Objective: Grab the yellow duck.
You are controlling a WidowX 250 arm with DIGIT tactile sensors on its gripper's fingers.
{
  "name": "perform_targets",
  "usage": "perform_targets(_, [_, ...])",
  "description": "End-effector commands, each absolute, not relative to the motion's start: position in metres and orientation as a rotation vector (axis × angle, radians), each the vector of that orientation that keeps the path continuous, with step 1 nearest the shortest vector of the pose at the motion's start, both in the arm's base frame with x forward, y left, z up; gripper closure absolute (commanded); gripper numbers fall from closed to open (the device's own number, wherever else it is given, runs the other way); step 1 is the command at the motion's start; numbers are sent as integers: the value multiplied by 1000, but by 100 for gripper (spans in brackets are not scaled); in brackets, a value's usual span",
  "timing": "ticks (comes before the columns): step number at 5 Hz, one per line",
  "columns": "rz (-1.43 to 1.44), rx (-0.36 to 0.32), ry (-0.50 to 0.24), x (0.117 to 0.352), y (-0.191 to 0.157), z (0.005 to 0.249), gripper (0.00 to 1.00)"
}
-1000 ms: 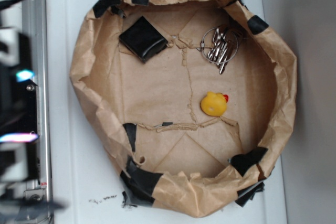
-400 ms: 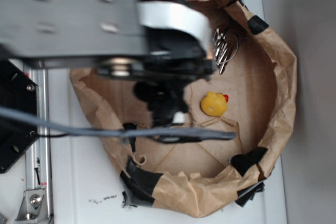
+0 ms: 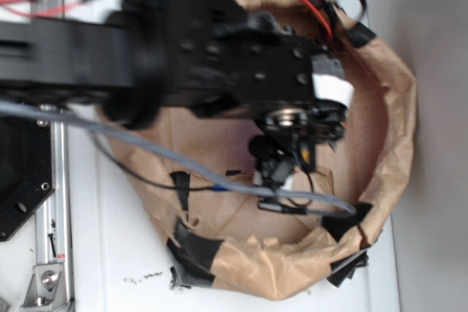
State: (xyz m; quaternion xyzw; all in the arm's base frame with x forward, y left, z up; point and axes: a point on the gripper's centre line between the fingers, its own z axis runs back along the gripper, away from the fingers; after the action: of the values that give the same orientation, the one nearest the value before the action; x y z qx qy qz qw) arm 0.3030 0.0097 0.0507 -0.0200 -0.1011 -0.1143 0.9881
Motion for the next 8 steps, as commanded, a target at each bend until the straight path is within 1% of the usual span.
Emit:
perform_targets(1, [-334, 88, -274, 336, -1, 51, 100])
perform_targets(2, [-311, -17, -257, 330, 0, 56, 100])
perform_targets(3, [-288, -32, -268, 328, 2, 58, 100])
perform_targets(4, [-274, -70, -318, 328, 1, 72, 100])
perform_targets(5, [-284, -46, -406, 326, -7, 113, 100])
perform_targets(6, [-240, -37, -405, 320, -10, 133, 100])
perform_targets(7, [-231, -21, -348, 319, -7, 123, 0])
perform_targets(8, [-228, -10, -332, 319, -4, 114, 0])
